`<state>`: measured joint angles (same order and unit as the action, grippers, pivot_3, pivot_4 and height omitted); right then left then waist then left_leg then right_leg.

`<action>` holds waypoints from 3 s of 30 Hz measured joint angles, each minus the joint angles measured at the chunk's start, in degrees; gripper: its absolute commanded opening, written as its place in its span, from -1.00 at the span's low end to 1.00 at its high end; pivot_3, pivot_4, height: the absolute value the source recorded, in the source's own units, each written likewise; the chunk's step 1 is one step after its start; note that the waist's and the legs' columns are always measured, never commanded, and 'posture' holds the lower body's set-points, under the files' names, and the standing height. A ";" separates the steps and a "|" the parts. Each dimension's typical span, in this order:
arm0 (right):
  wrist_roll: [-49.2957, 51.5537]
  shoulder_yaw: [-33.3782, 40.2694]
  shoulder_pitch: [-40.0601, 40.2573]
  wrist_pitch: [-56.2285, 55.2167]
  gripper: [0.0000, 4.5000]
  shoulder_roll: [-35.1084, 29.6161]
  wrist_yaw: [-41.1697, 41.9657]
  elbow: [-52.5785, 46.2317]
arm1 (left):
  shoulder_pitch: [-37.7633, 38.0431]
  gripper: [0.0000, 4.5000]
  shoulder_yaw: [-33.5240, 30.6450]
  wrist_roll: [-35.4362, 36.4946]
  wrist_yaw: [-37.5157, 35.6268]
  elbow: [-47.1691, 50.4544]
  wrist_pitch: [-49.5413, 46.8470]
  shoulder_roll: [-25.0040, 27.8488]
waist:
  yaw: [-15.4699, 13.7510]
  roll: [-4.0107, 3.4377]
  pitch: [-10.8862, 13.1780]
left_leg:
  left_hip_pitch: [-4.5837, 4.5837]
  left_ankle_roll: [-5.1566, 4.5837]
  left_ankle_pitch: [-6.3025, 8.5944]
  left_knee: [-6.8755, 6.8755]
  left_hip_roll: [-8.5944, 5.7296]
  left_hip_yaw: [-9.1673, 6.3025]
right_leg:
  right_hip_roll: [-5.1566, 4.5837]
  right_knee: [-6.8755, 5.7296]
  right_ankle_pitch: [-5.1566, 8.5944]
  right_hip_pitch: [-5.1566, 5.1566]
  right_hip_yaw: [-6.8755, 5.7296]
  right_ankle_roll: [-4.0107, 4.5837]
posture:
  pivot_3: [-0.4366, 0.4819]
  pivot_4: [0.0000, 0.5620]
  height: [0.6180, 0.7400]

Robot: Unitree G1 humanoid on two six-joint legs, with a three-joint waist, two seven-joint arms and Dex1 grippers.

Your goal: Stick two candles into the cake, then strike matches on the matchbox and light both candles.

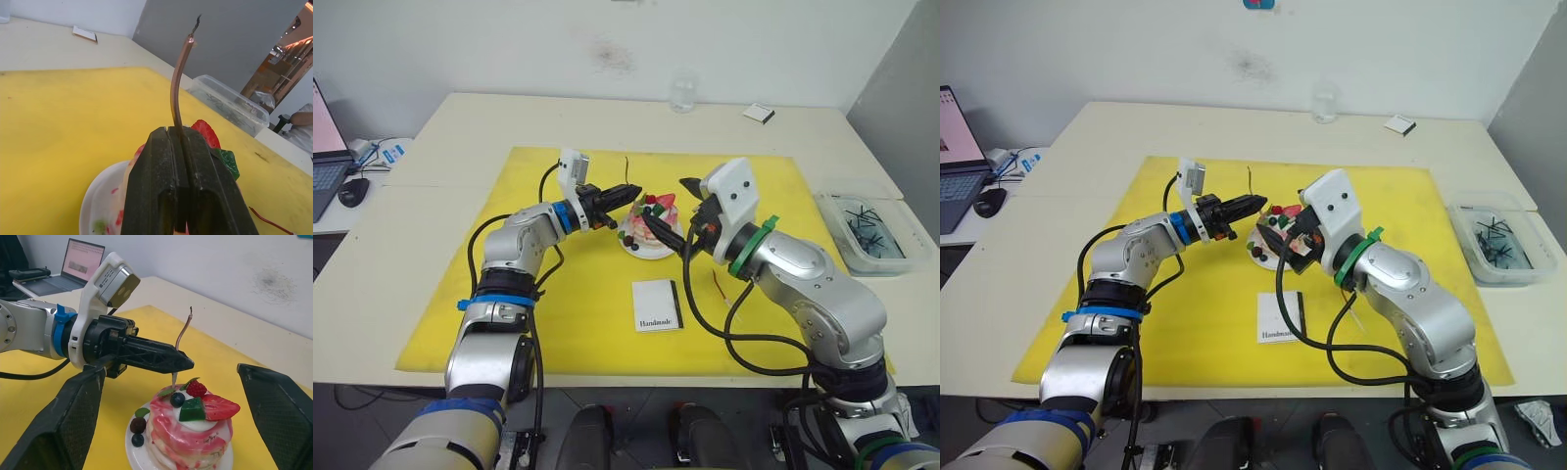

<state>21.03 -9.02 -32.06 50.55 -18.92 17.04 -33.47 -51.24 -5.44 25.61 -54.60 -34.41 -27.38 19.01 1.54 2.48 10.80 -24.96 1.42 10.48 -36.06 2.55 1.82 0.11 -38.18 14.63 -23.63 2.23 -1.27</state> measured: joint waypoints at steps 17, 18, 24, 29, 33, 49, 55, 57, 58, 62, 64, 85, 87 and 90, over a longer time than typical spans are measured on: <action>-0.03 0.02 0.00 0.42 1.00 0.00 -0.09 0.00 | 0.00 0.46 0.06 -1.47 0.01 -0.27 1.89 -0.06 | 0.00 0.00 0.00 | 0.00 0.00 0.00 0.00 0.00 0.00 | 0.00 -0.01 0.00 0.00 -0.01 0.00 | -0.05 -0.47 1.00; -0.02 0.07 0.00 0.46 1.00 0.04 -0.10 0.00 | 0.00 0.59 0.06 -1.47 -0.02 -0.25 1.86 -0.01 | 0.00 0.00 0.00 | 0.00 0.00 0.00 0.00 0.00 0.00 | 0.00 -0.01 0.00 0.00 -0.01 0.00 | -0.05 -0.47 1.00; 0.02 0.99 0.00 0.52 1.00 0.38 -0.12 0.00 | 1.23 0.99 0.07 -1.41 -0.63 3.15 0.81 1.71 | 0.06 0.00 0.00 | 0.00 0.00 0.00 0.00 0.01 -0.01 | 0.00 -0.02 -0.03 0.00 0.00 0.06 | -0.05 -0.47 1.00; 0.62 1.44 1.33 0.63 1.00 0.18 0.43 -0.18 | 4.88 0.99 0.06 -1.08 -1.03 10.06 -2.23 4.70 | 0.12 0.00 0.00 | 0.01 0.00 0.00 0.01 0.03 -0.02 | 0.00 -0.01 -0.03 0.00 0.00 0.06 | -0.05 -0.47 1.00; 2.98 5.03 6.91 1.81 1.00 -3.43 2.53 -2.53 | 11.36 0.99 0.21 0.50 -2.48 20.32 -7.15 10.06 | 0.15 0.00 0.00 | 0.00 0.00 0.00 0.04 0.03 -0.01 | -0.05 0.01 -0.05 0.00 0.03 0.09 | -0.05 -0.47 1.00; 6.24 12.24 33.10 -2.40 1.00 -14.46 10.54 -6.09 | 29.20 0.99 5.25 5.73 -11.39 56.80 -7.55 21.65 | 0.17 -0.01 -0.03 | 0.25 0.00 -0.01 -0.01 0.11 -0.02 | -0.22 0.03 0.02 0.22 0.13 0.17 | -0.05 -0.47 1.00; 3.56 10.39 34.92 -4.43 1.00 -14.41 10.09 -4.26 | 29.86 0.99 7.44 5.64 -12.71 58.82 -4.55 22.35 | 0.14 -0.01 -0.04 | 0.25 0.00 -0.01 -0.03 0.05 0.06 | -0.07 0.09 0.02 0.23 0.11 0.15 | -0.05 -0.47 1.00; 2.39 9.33 34.90 -4.76 1.00 -14.28 9.56 -3.52 | 29.87 0.99 7.92 5.42 -13.29 58.81 -3.63 22.45 | 0.14 -0.01 -0.04 | 0.23 0.00 -0.01 -0.03 0.03 0.07 | -0.07 0.10 0.01 0.22 0.11 0.12 | -0.05 -0.47 1.00; 1.85 8.94 34.82 -4.87 1.00 -14.28 9.07 -3.11 | 29.86 0.99 8.16 5.16 -13.56 58.81 -3.00 22.57 | 0.13 -0.01 -0.04 | 0.23 0.00 -0.01 -0.03 0.03 0.07 | -0.07 0.11 0.01 0.22 0.11 0.12 | -0.05 -0.47 1.00; 0.18 7.79 34.63 -4.93 0.84 -14.23 8.00 -1.62 | 29.55 1.00 9.53 4.41 -13.59 58.45 -1.50 22.69 | 0.11 -0.01 -0.04 | 0.23 0.00 -0.01 -0.03 0.04 0.04 | -0.06 0.10 0.02 0.22 0.11 0.13 | -0.05 -0.47 1.00; -0.12 7.70 34.48 -4.93 0.59 -14.09 7.87 -1.58 | 29.22 1.00 9.79 4.41 -13.49 58.39 -0.99 22.42 | 0.11 -0.01 -0.04 | 0.23 0.00 -0.01 -0.03 0.05 0.03 | -0.05 0.09 0.02 0.22 0.11 0.13 | -0.05 -0.47 1.00; 6.99 22.60 35.72 -1.44 -0.98 -24.48 16.88 -2.66 | 31.34 1.00 12.82 3.52 -11.73 58.44 0.82 20.16 | -0.02 -0.01 -0.06 | 0.22 0.00 -0.01 -0.06 0.01 0.06 | -0.08 0.13 0.00 0.25 0.09 0.10 | -0.05 -0.47 1.00; 7.86 25.47 38.23 -3.86 -0.98 -26.89 21.52 -1.63 | 31.23 1.00 13.31 3.37 -11.40 58.44 1.40 19.62 | -0.05 0.00 -0.08 | 0.23 0.00 -0.01 -0.04 0.03 0.05 | -0.04 0.15 0.00 0.32 0.09 0.10 | -0.05 -0.47 1.00; 6.99 25.85 42.65 -8.09 -0.98 -29.53 26.95 2.24 | 31.21 1.00 14.07 3.12 -11.00 58.34 1.68 18.98 | -0.04 -0.02 -0.09 | 0.23 0.00 -0.01 -0.02 0.06 0.04 | 0.00 0.12 0.01 0.33 0.07 0.11 | -0.05 -0.47 1.00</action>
<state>28.02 16.83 10.58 42.46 -48.44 43.99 -31.22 -20.02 8.63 28.73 -65.60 23.93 -25.70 37.99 1.50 2.46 10.71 -24.73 1.41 10.47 -36.08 2.61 1.86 0.11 -38.06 14.64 -23.31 2.30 -1.16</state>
